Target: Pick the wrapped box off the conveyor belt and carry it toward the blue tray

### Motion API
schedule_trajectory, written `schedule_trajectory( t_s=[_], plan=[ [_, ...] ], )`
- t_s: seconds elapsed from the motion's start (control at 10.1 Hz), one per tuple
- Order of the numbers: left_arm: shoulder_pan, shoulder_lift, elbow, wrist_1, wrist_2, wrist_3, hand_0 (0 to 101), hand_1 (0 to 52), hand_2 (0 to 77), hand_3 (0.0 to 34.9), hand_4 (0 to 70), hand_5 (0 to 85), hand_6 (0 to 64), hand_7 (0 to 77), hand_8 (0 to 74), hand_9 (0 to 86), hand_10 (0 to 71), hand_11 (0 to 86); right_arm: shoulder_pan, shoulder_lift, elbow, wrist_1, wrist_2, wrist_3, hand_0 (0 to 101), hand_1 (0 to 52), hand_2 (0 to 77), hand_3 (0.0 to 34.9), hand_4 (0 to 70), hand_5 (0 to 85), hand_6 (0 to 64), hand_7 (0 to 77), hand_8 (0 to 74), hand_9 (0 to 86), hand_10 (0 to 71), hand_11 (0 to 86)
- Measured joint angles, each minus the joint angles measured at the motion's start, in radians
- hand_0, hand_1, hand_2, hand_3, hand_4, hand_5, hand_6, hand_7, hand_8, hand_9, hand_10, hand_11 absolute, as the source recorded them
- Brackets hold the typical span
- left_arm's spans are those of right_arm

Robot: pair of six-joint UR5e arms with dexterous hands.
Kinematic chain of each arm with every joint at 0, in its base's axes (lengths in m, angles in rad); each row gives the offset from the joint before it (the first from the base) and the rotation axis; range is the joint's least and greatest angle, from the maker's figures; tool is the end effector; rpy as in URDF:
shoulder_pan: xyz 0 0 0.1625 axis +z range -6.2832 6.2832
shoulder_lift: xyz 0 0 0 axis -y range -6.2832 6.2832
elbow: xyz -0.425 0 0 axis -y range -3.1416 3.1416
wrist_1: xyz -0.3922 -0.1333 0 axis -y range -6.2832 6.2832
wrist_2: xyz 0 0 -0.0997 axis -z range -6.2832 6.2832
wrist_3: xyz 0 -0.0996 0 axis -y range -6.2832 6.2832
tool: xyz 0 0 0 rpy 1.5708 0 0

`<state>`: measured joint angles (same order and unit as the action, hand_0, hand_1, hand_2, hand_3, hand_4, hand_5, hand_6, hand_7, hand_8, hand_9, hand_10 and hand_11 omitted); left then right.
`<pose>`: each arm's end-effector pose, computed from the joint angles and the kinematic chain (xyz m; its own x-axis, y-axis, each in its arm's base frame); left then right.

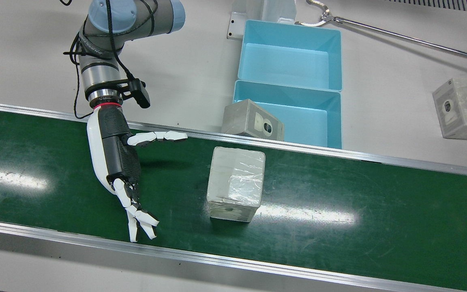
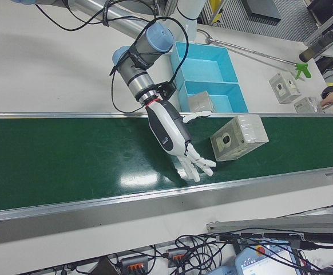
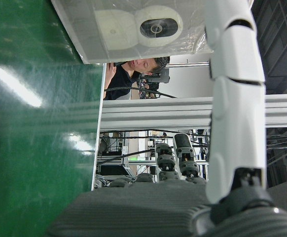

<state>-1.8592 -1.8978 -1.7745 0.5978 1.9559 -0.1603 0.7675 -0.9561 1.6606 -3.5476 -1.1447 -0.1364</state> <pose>-0.2513 -0.5098 0.4721 -0.9793 -0.0843 0.1841 -0.1777 -0.0787 -0.9809 -0.3538 -0.5838 0.3243 -0.9368 0.3497 0.0095 0.0850 0.2541 -0.9634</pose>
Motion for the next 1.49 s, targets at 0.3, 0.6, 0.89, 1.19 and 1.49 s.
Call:
schedule_trajectory(
  t_s=[0.3,0.6,0.89,1.19,1.49],
  plan=[
    [0.000,0.000,0.000,0.000,0.000,0.000,0,0.0,1.1,0.0,0.0,1.1,0.5,0.5,0.5,0.5,0.5,0.5,-0.001,0.000,-0.002,0.014,-0.001,-0.001,49,16.9,12.0,0.0,6.5,22.4,3.8,3.8,0.0,2.2,0.0,0.5],
    [0.000,0.000,0.000,0.000,0.000,0.000,0,0.0,1.1,0.0,0.0,1.1,0.5,0.5,0.5,0.0,0.5,0.5,-0.002,0.001,-0.005,0.018,-0.001,-0.002,49,16.9,12.5,0.0,7.6,22.4,3.8,5.5,1.1,4.4,0.0,0.5],
    [0.000,0.000,0.000,0.000,0.000,0.000,0,0.0,0.5,0.0,0.0,1.1,0.5,0.5,0.5,0.0,0.5,0.5,-0.003,0.001,-0.012,0.018,-0.001,-0.002,49,16.9,12.5,0.0,7.6,22.4,4.4,5.5,1.1,3.8,0.0,0.5],
    [0.000,0.000,0.000,0.000,0.000,0.000,0,0.0,1.1,0.0,0.0,1.1,0.5,0.5,0.5,0.0,0.5,0.5,-0.005,0.011,-0.032,0.021,-0.001,-0.001,49,16.9,14.7,0.0,8.2,22.4,4.4,5.5,1.1,3.8,0.0,0.5],
    [0.000,0.000,0.000,0.000,0.000,0.000,0,0.0,0.5,0.0,0.0,1.1,0.5,0.5,0.5,0.0,0.5,0.5,-0.006,0.014,-0.040,0.021,-0.001,-0.001,49,16.9,14.7,0.0,8.7,22.4,4.4,5.5,1.1,3.8,0.0,0.5]
  ],
)
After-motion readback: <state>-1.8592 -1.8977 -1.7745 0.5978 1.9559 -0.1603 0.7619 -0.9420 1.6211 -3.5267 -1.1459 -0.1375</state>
